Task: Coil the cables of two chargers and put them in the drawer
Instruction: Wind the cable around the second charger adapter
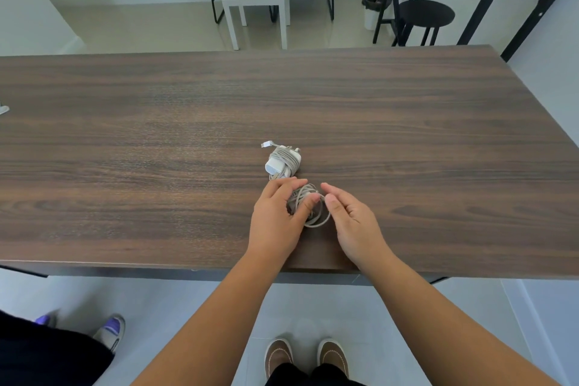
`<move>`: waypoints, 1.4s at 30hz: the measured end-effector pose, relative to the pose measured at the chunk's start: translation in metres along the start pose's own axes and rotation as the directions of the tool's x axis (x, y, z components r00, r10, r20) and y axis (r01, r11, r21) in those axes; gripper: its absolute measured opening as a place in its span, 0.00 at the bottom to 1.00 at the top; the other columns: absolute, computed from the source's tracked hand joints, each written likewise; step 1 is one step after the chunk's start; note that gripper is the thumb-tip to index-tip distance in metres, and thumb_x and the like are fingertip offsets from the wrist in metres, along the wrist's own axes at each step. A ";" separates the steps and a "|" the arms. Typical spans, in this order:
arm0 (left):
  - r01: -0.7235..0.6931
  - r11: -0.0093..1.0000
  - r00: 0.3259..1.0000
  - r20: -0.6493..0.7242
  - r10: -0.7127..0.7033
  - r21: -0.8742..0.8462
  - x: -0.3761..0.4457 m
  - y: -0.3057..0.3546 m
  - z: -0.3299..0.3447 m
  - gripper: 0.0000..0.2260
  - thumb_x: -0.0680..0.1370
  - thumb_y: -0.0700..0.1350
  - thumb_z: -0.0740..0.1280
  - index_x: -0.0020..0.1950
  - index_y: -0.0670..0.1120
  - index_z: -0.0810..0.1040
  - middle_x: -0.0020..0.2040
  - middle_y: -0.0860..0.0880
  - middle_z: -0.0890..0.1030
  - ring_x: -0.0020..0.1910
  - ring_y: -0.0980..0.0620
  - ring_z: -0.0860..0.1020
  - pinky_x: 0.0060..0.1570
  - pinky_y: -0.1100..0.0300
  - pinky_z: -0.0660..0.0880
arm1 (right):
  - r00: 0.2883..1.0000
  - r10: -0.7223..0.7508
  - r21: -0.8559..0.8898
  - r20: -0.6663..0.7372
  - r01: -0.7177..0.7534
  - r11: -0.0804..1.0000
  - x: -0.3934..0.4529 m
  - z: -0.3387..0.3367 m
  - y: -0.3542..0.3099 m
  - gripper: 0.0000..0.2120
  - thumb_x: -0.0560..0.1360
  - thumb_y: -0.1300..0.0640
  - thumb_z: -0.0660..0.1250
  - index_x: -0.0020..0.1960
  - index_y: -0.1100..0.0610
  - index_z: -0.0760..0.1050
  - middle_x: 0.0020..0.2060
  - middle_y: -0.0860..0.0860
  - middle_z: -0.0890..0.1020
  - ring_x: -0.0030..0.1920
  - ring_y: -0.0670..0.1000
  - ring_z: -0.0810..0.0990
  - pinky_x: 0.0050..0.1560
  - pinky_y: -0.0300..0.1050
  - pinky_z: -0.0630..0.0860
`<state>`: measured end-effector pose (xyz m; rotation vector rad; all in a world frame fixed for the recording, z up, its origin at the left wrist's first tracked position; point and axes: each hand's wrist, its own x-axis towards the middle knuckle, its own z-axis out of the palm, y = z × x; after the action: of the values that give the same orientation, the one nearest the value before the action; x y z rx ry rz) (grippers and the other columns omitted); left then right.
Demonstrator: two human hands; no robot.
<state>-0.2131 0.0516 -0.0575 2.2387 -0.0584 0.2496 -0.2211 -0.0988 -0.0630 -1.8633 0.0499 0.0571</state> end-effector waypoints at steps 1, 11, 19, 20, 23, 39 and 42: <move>0.010 1.000 1.000 -0.002 -0.010 -0.004 0.000 0.000 0.000 0.16 0.76 0.55 0.70 0.62 0.52 0.80 0.60 0.55 0.77 0.58 0.60 0.75 0.57 0.70 0.71 | 0.999 -0.030 -0.056 0.024 0.032 0.998 -0.001 -0.001 0.001 0.16 0.80 0.55 0.61 0.68 0.51 0.73 0.64 0.44 0.77 0.65 0.41 0.73 0.69 0.42 0.68; 0.010 0.991 0.999 0.039 -0.015 0.132 -0.003 0.001 -0.009 0.22 0.75 0.64 0.66 0.66 0.57 0.75 0.63 0.57 0.76 0.62 0.55 0.74 0.55 0.55 0.76 | 0.989 -0.095 -0.116 0.112 0.108 0.987 -0.006 -0.012 0.008 0.21 0.78 0.57 0.66 0.70 0.48 0.70 0.66 0.42 0.74 0.67 0.40 0.70 0.69 0.39 0.67; 0.060 0.997 0.994 0.089 -0.065 0.050 -0.001 -0.007 -0.011 0.29 0.68 0.65 0.70 0.66 0.57 0.75 0.58 0.57 0.77 0.56 0.55 0.78 0.56 0.50 0.78 | 0.990 -0.085 -0.064 0.115 0.092 0.994 0.001 -0.020 0.002 0.20 0.74 0.60 0.71 0.58 0.38 0.75 0.49 0.43 0.82 0.47 0.43 0.80 0.51 0.36 0.77; 0.063 0.997 0.994 0.088 -0.067 0.042 0.000 -0.007 -0.011 0.29 0.68 0.65 0.71 0.66 0.58 0.75 0.58 0.57 0.78 0.56 0.56 0.78 0.56 0.51 0.78 | 0.991 -0.081 -0.060 0.109 0.088 0.994 0.002 -0.018 0.001 0.19 0.74 0.60 0.71 0.57 0.39 0.75 0.48 0.43 0.82 0.46 0.42 0.80 0.50 0.36 0.77; 0.106 0.993 0.991 0.087 -0.101 -0.049 -0.001 -0.003 -0.012 0.32 0.65 0.65 0.74 0.67 0.58 0.74 0.58 0.59 0.80 0.55 0.59 0.79 0.56 0.53 0.79 | 0.996 -0.043 -0.002 0.080 0.044 0.999 0.007 -0.015 -0.001 0.17 0.73 0.61 0.72 0.56 0.43 0.76 0.46 0.45 0.83 0.44 0.43 0.81 0.50 0.40 0.79; 0.495 0.661 0.830 0.531 -0.170 -0.563 -0.006 0.008 -0.026 0.24 0.75 0.38 0.72 0.70 0.49 0.74 0.61 0.51 0.82 0.55 0.58 0.79 0.47 0.64 0.76 | 0.976 0.151 0.424 0.155 -0.204 0.882 0.019 -0.021 0.000 0.06 0.72 0.70 0.70 0.46 0.62 0.78 0.39 0.57 0.82 0.39 0.51 0.81 0.42 0.41 0.80; 0.540 0.597 0.802 0.577 -0.152 -0.593 -0.005 0.014 -0.028 0.18 0.78 0.39 0.67 0.66 0.54 0.77 0.58 0.51 0.83 0.50 0.59 0.78 0.44 0.64 0.75 | 0.975 0.153 0.505 0.164 -0.216 0.836 0.018 -0.022 -0.003 0.06 0.72 0.71 0.70 0.46 0.63 0.76 0.39 0.58 0.83 0.38 0.51 0.81 0.41 0.42 0.80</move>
<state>-0.2241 0.0643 -0.0302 1.3756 0.0360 -0.4964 -0.2028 -0.1191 -0.0548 -1.3006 0.1500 0.2637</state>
